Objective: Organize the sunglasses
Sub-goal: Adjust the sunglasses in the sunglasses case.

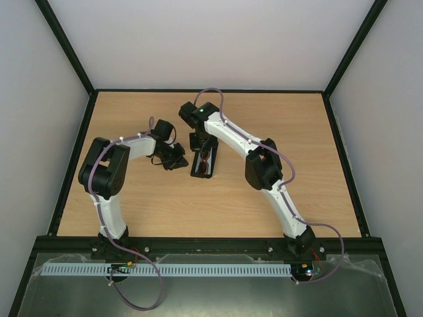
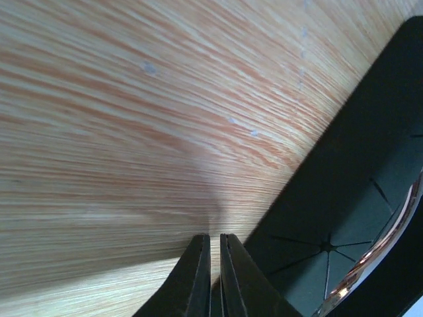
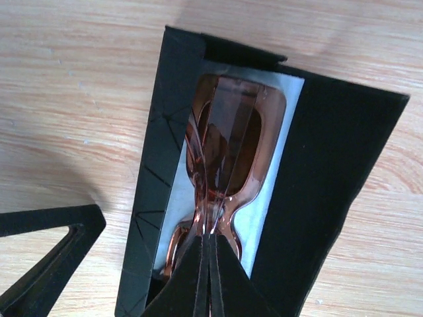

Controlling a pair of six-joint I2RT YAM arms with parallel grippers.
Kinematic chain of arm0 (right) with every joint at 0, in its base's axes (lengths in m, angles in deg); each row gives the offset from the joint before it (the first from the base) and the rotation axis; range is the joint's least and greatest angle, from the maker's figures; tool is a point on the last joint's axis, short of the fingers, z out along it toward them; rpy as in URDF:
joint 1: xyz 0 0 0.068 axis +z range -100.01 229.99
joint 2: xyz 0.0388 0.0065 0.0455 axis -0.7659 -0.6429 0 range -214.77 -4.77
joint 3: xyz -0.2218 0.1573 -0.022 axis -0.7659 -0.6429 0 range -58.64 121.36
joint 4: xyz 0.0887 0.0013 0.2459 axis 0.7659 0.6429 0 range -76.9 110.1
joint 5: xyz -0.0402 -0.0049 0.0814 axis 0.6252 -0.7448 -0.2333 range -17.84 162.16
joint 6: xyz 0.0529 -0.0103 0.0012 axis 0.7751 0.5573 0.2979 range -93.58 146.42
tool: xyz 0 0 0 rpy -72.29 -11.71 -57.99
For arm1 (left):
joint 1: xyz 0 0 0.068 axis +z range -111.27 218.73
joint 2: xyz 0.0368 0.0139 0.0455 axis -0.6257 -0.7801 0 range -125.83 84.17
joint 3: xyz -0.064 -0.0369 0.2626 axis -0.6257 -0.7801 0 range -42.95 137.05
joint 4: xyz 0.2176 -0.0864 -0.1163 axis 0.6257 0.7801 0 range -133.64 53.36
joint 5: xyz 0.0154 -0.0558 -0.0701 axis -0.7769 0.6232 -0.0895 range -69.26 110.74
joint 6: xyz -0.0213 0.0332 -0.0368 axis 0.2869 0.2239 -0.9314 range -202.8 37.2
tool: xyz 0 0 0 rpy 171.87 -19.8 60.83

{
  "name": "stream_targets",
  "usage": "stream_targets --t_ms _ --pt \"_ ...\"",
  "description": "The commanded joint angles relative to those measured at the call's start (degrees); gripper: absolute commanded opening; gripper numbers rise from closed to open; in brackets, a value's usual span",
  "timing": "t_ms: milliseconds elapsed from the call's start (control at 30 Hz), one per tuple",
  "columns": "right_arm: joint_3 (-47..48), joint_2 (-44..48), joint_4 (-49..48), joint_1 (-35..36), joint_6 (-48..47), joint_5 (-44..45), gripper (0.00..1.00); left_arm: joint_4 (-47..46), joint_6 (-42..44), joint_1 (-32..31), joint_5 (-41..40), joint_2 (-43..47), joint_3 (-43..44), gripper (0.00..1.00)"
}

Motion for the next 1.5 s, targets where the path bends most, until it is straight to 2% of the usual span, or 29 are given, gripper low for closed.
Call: stream_targets --t_ms 0,300,467,1233,1467 --pt "-1.24 -1.11 4.92 0.83 1.36 2.57 0.01 0.46 -0.44 -1.04 0.3 -2.3 0.98 0.07" --pt "-9.36 1.06 1.64 0.92 1.91 2.86 0.02 0.46 -0.7 -1.72 0.48 -4.76 3.3 0.06" --pt "-10.26 0.73 0.4 0.96 2.07 2.21 0.02 0.32 -0.88 -1.96 0.65 -5.33 3.44 0.06" --pt "-3.42 -4.36 -1.29 2.22 3.05 -1.79 0.02 0.06 -1.32 -3.04 0.92 -5.4 3.71 0.06" --pt "-3.59 -2.29 0.79 2.13 2.57 1.55 0.02 0.41 -1.23 -3.16 0.84 -5.01 3.71 0.06"
